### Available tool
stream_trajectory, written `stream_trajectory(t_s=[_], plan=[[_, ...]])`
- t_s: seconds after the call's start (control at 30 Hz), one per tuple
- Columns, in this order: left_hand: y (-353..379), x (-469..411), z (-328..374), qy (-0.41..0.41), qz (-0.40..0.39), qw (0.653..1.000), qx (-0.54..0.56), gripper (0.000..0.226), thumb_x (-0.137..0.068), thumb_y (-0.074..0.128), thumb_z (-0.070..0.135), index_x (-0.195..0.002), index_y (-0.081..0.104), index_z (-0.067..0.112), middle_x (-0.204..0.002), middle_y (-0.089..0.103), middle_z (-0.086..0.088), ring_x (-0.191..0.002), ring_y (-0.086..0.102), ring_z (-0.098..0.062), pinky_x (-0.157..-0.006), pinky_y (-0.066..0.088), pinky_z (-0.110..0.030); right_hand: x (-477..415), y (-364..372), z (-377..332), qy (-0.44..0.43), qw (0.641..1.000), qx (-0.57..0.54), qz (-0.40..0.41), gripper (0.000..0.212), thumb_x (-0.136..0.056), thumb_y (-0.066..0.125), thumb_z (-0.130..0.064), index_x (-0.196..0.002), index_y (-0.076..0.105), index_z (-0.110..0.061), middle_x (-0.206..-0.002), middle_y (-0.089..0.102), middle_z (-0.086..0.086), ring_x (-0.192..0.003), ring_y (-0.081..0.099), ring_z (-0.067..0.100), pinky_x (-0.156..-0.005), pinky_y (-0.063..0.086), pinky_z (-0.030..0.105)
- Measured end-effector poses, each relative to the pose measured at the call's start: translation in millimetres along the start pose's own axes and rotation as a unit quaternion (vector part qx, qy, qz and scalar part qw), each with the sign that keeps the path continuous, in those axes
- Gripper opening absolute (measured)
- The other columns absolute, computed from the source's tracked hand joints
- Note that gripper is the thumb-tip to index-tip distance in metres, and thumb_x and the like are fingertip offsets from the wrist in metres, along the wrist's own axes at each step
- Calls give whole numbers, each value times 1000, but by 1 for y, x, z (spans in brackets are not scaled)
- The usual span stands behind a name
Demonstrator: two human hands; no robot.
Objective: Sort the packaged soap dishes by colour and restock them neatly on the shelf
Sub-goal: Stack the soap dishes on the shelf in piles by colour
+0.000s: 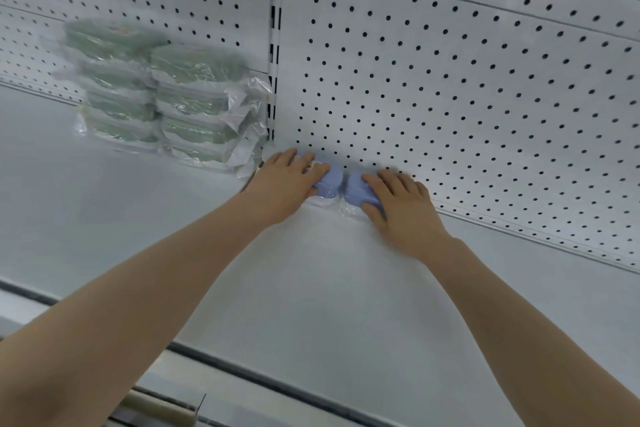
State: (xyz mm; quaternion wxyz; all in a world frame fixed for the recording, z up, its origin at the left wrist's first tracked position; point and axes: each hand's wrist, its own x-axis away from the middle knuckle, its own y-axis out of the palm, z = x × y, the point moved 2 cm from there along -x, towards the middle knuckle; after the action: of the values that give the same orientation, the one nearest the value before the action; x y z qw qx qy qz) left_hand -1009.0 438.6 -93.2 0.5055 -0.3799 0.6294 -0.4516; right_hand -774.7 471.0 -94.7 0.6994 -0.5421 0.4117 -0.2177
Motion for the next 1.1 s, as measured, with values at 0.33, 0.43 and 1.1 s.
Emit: stream_trajectory(t_s=[0.33,0.43,1.1], plan=[[-27,26,1,46,86,994,56,38,-82,74,17,-118,64,8,-119,63,-14,-110,59,-37,-94,48,-45,4,-19,-7,-20,998,52,-15,57,-96,33,-48,-136,54,-12,-131,57,17,-117,54,37,-96,44,47],[-42,53,-2,54,105,992,53,44,-84,71,20,-126,60,13,-118,64,-10,-111,57,-34,-93,50,-45,14,-36,-22,-43,997,56,13,58,-98,32,-46,-135,53,-7,-129,58,18,-116,55,37,-97,44,46],[-79,477,-47,-109,90,988,69,40,-93,46,34,-120,65,11,-115,66,-10,-104,58,-33,-90,50,-43,242,-59,-309,-182,979,-76,50,47,-100,47,-34,-138,51,-7,-131,56,13,-118,52,32,-102,40,41]])
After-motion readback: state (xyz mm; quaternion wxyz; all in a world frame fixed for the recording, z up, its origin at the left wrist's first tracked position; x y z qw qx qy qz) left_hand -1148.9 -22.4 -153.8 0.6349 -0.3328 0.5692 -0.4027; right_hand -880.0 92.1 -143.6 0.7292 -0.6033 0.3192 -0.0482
